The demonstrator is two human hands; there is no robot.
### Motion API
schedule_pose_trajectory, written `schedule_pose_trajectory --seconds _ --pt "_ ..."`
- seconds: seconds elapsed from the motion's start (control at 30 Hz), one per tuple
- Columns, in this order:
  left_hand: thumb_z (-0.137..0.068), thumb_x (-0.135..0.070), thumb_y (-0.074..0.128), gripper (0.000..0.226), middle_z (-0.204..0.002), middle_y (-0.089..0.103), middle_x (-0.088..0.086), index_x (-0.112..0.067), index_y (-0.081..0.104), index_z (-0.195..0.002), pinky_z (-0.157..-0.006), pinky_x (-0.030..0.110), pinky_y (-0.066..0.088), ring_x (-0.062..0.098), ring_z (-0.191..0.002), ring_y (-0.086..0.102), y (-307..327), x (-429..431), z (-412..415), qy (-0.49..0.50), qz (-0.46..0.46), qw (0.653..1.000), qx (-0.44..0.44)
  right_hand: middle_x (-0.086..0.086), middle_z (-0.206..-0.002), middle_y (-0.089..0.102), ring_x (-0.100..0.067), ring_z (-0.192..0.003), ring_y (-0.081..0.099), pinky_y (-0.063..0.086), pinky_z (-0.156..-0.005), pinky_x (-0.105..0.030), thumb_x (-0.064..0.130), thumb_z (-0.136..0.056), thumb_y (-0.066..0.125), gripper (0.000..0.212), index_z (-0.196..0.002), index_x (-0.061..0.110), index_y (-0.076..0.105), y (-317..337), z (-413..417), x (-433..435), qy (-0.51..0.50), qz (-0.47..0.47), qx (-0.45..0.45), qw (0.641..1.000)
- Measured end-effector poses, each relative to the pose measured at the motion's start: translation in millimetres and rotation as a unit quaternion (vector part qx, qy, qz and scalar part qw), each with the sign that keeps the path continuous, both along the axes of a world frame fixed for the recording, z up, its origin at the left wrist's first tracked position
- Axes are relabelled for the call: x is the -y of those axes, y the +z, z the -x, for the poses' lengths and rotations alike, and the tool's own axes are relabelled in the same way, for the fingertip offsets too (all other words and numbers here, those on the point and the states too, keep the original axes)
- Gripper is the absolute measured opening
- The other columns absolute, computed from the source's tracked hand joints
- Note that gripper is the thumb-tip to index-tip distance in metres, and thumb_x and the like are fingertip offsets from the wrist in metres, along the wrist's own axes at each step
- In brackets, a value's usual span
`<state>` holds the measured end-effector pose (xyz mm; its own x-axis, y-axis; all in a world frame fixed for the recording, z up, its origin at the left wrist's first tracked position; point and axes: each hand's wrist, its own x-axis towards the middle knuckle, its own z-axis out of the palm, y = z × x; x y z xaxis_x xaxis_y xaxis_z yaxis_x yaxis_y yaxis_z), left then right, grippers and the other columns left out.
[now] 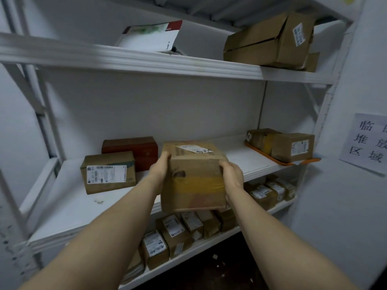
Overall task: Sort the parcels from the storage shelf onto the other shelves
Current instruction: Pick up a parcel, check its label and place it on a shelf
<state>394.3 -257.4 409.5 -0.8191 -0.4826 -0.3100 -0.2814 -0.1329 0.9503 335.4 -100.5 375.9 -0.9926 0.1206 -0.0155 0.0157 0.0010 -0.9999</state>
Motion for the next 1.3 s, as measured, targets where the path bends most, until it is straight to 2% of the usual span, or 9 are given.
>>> schedule_pose_trajectory --seconds 0.17,0.37,0.5,0.63,0.77,0.83,1.0,1.13,1.3 --pt "-0.079 -0.074 0.045 0.082 -0.124 0.048 0.009 -0.017 0.04 -0.138 -0.103 0.052 0.029 0.035 -0.119 0.043 -6 3 5 0.051 0.019 0.998 -0.009 -0.005 -0.115 0.062 -0.025 -0.108 0.054 0.04 -0.086 -0.031 0.012 -0.094 0.051 0.027 -0.117 0.007 0.065 19 -8 -9 0.01 0.06 0.002 0.998" --pt "-0.077 -0.067 0.048 0.083 -0.124 0.055 0.012 -0.018 0.033 -0.142 -0.094 0.05 0.048 0.035 -0.107 0.057 -28 10 1 0.117 0.031 0.992 -0.014 -0.001 -0.12 0.066 -0.024 -0.115 0.056 0.045 -0.103 -0.04 0.003 -0.087 0.05 0.039 -0.119 0.017 0.068 10 -22 -7 0.041 0.08 0.01 0.996" --pt "-0.096 -0.033 0.038 0.053 -0.142 0.035 0.017 -0.026 0.027 -0.147 -0.088 0.045 0.051 0.039 -0.113 0.05 -27 7 -9 0.121 0.202 0.971 0.043 0.001 -0.13 0.059 -0.024 -0.117 0.055 0.048 -0.101 -0.042 -0.008 -0.085 0.041 0.055 -0.129 0.018 0.061 6 -42 4 0.107 0.063 -0.005 0.992" --pt "-0.083 -0.078 0.021 0.09 -0.155 0.02 0.018 -0.014 0.04 -0.144 -0.115 0.058 0.005 0.038 -0.144 0.007 -12 -7 -31 0.08 0.368 0.916 0.138 -0.003 -0.142 0.049 -0.021 -0.126 0.047 0.043 -0.106 -0.038 -0.014 -0.087 0.032 0.064 -0.138 0.018 0.052 13 -55 20 0.18 0.035 -0.037 0.982" --pt "-0.053 -0.094 0.041 0.126 -0.151 0.034 0.015 -0.02 0.015 -0.152 -0.108 0.055 0.032 0.039 -0.135 0.035 -4 -6 -33 0.08 0.281 0.956 0.035 -0.006 -0.131 0.059 -0.028 -0.127 0.05 0.04 -0.109 -0.046 -0.009 -0.089 0.034 0.053 -0.124 0.018 0.065 15 -65 45 0.268 -0.013 -0.059 0.962" --pt "-0.051 -0.083 0.046 0.12 -0.147 0.039 0.014 -0.033 0.002 -0.151 -0.101 0.057 0.04 0.043 -0.129 0.04 -11 5 -27 0.092 0.29 0.952 0.039 -0.004 -0.127 0.062 -0.028 -0.123 0.052 0.043 -0.106 -0.046 -0.006 -0.088 0.038 0.051 -0.118 0.022 0.068 8 -64 52 0.271 -0.032 -0.058 0.96" --pt "-0.067 -0.075 0.043 0.09 -0.142 0.044 0.014 -0.027 0.037 -0.143 -0.109 0.057 0.027 0.039 -0.137 0.024 -16 21 -37 0.083 0.326 0.938 0.083 -0.009 -0.146 0.038 -0.031 -0.135 0.034 0.034 -0.11 -0.043 0.033 -0.083 0.067 0.069 -0.144 0.018 0.037 -12 -37 36 0.09 -0.207 0.006 0.974" --pt "-0.055 -0.079 0.047 0.097 -0.123 0.058 0.009 -0.023 0.046 -0.135 -0.102 0.053 0.04 0.035 -0.115 0.053 -19 32 -37 0.073 0.275 0.957 0.052 -0.015 -0.131 0.055 -0.036 -0.117 0.055 0.046 -0.099 -0.051 0.044 -0.067 0.079 0.087 -0.137 0.01 0.04 -23 -34 40 0.195 0.013 0.192 0.962" --pt "-0.087 -0.049 0.058 0.06 -0.117 0.059 0.012 -0.01 0.049 -0.131 -0.095 0.046 0.049 0.032 -0.104 0.058 -11 24 -39 0.05 0.199 0.979 0.015 -0.015 -0.111 0.066 -0.033 -0.1 0.063 0.053 -0.091 -0.048 0.016 -0.083 0.071 0.043 -0.122 0.004 0.056 -18 -27 32 0.178 0.044 0.119 0.976"
